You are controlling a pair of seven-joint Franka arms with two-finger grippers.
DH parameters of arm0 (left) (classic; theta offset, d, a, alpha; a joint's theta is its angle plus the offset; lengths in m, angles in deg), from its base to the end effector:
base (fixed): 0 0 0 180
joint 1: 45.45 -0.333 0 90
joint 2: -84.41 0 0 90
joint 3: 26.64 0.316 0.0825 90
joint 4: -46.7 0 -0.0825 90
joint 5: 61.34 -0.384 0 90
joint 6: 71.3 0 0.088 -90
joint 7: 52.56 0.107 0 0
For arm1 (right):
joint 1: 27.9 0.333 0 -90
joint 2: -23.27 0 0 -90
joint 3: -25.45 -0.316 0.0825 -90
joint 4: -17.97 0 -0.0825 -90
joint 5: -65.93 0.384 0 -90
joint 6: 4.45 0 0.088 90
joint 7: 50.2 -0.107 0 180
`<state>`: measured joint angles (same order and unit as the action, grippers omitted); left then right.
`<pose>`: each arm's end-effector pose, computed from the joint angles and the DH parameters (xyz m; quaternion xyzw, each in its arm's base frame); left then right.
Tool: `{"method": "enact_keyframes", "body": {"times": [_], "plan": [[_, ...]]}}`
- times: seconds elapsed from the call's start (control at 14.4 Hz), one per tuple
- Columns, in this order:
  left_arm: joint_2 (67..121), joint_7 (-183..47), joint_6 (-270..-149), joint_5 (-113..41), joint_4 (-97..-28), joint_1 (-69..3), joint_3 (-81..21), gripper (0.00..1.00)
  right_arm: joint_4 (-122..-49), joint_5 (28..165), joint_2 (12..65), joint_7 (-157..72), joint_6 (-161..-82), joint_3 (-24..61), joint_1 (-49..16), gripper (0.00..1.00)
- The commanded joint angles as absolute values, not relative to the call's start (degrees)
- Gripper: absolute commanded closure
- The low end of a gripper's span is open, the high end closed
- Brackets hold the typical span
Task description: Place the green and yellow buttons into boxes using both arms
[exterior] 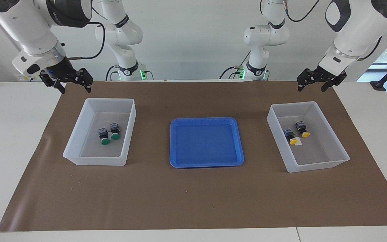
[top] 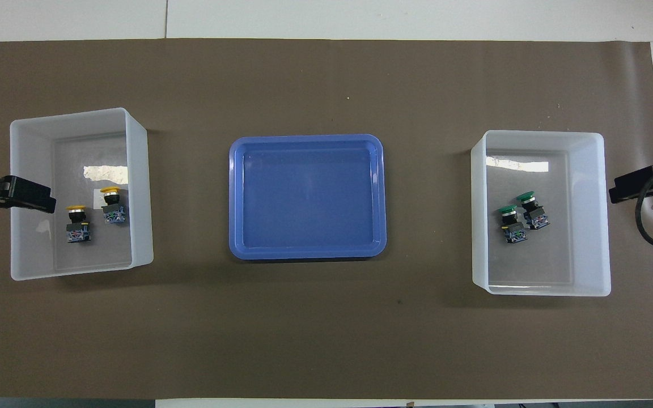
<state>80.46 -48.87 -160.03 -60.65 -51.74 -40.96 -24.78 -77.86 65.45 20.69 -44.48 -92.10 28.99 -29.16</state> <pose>0.5261 -0.0249 0.5908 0.9972 -0.0550 -0.0502 0.0076 0.5314 -0.0463 0.5979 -0.9988 -0.0082 0.0489 0.0017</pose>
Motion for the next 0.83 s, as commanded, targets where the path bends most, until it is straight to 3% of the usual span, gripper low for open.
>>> {"method": "enact_keyframes", "body": {"times": [0.0,0.14,0.76], "plan": [[83.1,-49.8,-160.3,-61.2,-48.1,-37.6,-22.2,0.0,-79.4,65.2,19.2,-44.8,-93.2,28.4,-30.2,0.0],[84.1,-49.8,-155.8,-60.9,-44.8,-38.6,-22.8,0.0,-79.3,65.2,19.2,-44.5,-93.4,28.4,-30.2,0.0],[82.7,-51.4,-156.3,-60.1,-46.1,-40.6,-24.0,0.0,-79.0,65.2,19.3,-44.7,-93.7,28.3,-30.1,0.0]]}}
